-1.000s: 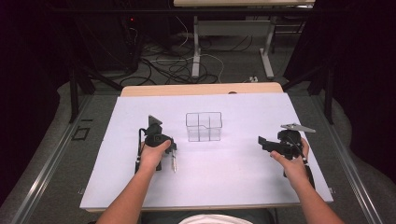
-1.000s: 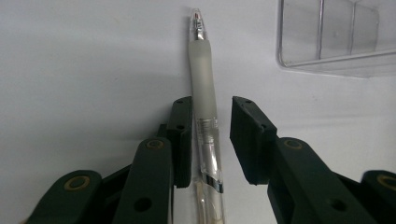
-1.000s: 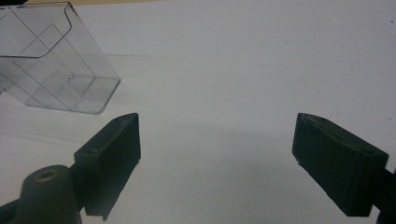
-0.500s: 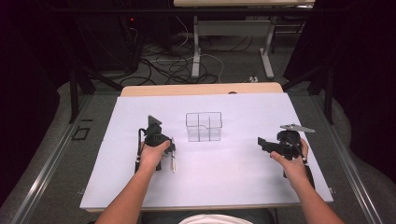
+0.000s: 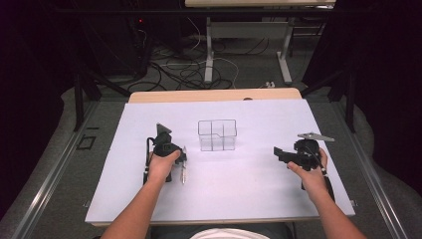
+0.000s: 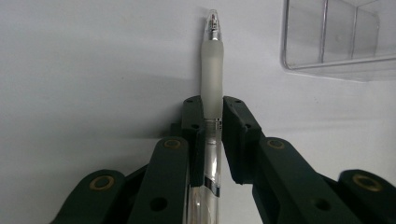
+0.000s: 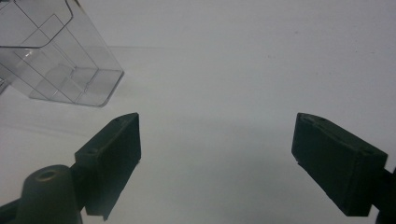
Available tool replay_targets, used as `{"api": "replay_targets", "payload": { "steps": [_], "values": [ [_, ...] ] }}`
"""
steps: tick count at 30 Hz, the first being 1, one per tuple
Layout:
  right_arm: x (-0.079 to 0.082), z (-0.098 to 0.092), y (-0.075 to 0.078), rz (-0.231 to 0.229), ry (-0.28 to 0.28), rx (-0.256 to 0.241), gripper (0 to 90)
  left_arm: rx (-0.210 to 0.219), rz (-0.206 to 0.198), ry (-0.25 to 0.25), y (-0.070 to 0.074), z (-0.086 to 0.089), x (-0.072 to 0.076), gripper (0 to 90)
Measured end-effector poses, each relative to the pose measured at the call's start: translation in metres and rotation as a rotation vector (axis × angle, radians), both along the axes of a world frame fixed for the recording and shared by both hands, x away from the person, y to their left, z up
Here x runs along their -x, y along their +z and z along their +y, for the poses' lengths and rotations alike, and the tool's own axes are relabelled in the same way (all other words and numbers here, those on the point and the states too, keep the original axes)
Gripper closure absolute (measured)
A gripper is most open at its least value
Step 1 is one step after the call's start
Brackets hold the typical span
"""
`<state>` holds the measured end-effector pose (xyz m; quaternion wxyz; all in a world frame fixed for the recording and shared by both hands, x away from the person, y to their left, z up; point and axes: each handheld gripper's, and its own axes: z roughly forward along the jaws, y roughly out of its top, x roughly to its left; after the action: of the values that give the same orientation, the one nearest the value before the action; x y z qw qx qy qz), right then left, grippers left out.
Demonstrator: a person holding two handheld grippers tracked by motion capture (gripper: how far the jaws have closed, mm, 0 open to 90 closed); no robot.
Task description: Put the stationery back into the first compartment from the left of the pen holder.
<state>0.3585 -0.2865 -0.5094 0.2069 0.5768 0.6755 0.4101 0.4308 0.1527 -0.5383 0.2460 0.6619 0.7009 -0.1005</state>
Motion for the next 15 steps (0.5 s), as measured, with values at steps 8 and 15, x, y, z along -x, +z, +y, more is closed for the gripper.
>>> {"api": "replay_targets", "payload": {
  "steps": [8, 15],
  "values": [
    [0.0009, -0.0002, 0.0009, 0.001, -0.005, -0.007, 14.9, 0.018, -0.022, -0.006, 0.0020, 0.0008, 0.0014, 79.7],
    [0.0010, -0.0009, 0.0009, 0.003, -0.006, -0.008, 14.9, 0.027, -0.076, -0.001, 0.0092, 0.0063, 0.0041, 79.7]
  ]
}}
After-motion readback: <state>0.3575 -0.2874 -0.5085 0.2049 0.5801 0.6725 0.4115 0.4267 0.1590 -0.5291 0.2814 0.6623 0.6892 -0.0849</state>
